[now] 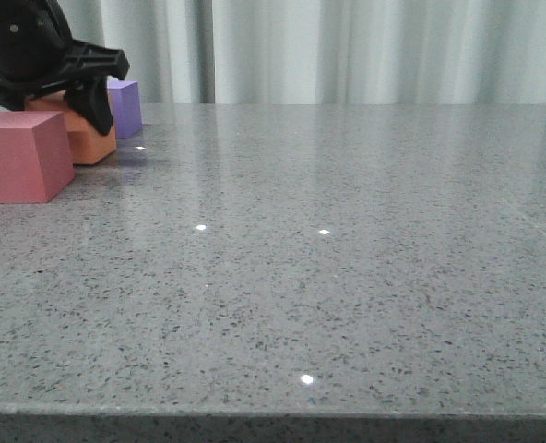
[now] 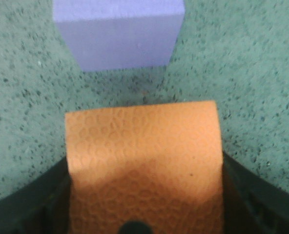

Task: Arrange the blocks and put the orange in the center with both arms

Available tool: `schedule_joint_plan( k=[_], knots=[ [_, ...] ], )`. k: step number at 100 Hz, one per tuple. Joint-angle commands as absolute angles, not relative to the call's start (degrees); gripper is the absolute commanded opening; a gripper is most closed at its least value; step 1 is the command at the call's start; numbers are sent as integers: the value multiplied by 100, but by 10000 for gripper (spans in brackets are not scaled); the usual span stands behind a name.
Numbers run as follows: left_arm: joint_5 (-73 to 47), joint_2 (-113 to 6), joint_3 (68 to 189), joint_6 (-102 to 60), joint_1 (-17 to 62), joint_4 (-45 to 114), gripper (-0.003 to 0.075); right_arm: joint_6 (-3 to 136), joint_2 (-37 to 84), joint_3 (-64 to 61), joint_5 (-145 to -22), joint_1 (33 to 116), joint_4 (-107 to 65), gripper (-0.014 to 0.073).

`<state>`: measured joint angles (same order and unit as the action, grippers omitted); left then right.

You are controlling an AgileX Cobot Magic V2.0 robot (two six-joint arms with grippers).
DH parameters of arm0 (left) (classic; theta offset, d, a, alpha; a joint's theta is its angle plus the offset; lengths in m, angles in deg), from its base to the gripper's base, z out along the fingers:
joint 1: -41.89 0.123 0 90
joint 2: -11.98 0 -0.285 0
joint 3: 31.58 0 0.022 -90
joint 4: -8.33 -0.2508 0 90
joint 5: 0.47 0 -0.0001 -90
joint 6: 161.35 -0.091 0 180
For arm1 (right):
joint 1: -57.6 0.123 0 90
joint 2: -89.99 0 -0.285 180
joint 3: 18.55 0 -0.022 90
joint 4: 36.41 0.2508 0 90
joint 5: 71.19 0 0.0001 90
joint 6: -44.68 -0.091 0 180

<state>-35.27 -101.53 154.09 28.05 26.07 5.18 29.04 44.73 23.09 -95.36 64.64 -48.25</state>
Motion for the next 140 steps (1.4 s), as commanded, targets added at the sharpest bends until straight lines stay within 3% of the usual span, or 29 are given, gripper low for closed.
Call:
schedule_joint_plan(
  k=[1, 18, 25, 38, 45, 95, 140],
  knots=[
    [-3343, -9922, 15561, 2788, 2626, 549, 207, 2961, 4469, 2161, -9098, 6441, -4952, -69],
    [-3333, -9948, 15561, 2788, 2626, 549, 246, 2961, 4469, 2161, -9098, 6441, -4952, -69],
    [-3308, -9948, 15561, 2788, 2626, 549, 348, 2961, 4469, 2161, -9098, 6441, -4952, -69],
    [-3089, -9948, 15561, 2788, 2626, 593, 612, 2961, 4469, 2161, -9098, 6441, -4952, -69],
    [-2966, -9911, 15561, 2788, 2626, 593, 679, 2961, 4469, 2161, -9098, 6441, -4952, -69],
    [-3080, -8089, 15307, 2788, 2636, 549, 669, 2961, 4469, 2161, -9098, 6441, -4952, -69],
    [-1861, -4584, 12052, 2825, 2636, 529, 669, 2961, 4469, 2161, -9098, 6441, -4952, -69]
  ],
)
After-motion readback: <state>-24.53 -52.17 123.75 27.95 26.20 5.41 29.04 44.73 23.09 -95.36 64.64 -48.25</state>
